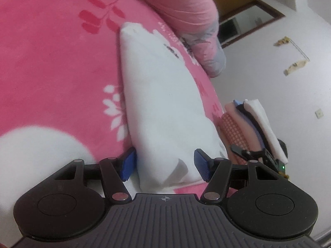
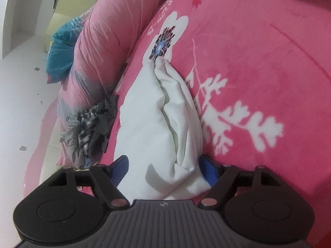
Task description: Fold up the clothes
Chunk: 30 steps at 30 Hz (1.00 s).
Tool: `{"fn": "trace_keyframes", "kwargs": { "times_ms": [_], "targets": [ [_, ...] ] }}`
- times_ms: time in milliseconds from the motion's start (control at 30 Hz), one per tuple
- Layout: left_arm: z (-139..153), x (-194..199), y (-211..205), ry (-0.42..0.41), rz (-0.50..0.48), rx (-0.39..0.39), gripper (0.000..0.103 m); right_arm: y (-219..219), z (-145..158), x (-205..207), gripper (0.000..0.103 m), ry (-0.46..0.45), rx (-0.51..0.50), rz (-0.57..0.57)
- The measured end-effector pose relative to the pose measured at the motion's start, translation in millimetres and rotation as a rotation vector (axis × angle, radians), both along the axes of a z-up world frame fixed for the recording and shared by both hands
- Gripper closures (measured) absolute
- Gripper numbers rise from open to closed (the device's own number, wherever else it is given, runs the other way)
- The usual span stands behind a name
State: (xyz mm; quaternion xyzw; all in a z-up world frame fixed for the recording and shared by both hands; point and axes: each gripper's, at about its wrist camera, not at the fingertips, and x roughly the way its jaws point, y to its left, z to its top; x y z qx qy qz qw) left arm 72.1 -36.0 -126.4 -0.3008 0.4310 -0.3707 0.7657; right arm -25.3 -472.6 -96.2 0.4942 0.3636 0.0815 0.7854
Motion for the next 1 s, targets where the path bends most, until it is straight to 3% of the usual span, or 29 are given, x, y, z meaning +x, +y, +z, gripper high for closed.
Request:
{"fn": "trace_keyframes", "kwargs": {
  "times_ms": [33, 100, 167, 233, 300, 433, 567, 667, 767, 833, 900, 1000],
  "targets": [
    [-1, 1, -1, -0.004, 0.016, 0.010, 0.055, 0, -2, 3, 0.039, 0.006, 0.001, -0.002],
    [-2, 1, -3, -0.007, 0.047, 0.017, 0.060, 4, -1, 7, 0.048, 0.017, -0.020, 0.000],
    [0, -1, -4, -0.008, 0.064, 0.033, 0.069, 10, 2, 9, 0.069, 0.029, -0.063, 0.004],
    [3, -2, -3, -0.008, 0.075, 0.033, 0.082, 19, 13, 5, 0.076, 0.016, -0.090, 0.001],
    [10, -1, 4, -0.008, 0.082, -0.002, 0.086, 30, 25, 0, 0.079, -0.002, -0.114, -0.003],
    [36, -1, 21, -0.046, 0.069, -0.006, 0.087, 50, 49, -11, 0.080, -0.038, -0.161, -0.012],
    [56, -22, 57, -0.074, 0.008, 0.034, 0.087, 88, 59, -47, 0.080, -0.052, -0.144, -0.004],
    [50, -38, 82, -0.077, -0.034, 0.096, 0.087, 123, 51, -77, 0.079, -0.034, -0.137, 0.021],
    [29, -41, 96, -0.068, -0.066, 0.197, 0.078, 151, 34, -92, 0.066, 0.032, -0.159, 0.040],
    [19, -42, 107, -0.031, -0.047, 0.173, 0.073, 160, 38, -105, 0.065, 0.024, -0.233, 0.019],
    [24, -49, 119, -0.060, -0.027, 0.146, 0.072, 164, 52, -120, 0.056, -0.003, -0.291, -0.010],
    [34, -57, 132, -0.124, 0.001, 0.142, 0.067, 159, 66, -142, 0.056, -0.039, -0.313, -0.049]
  ]
}}
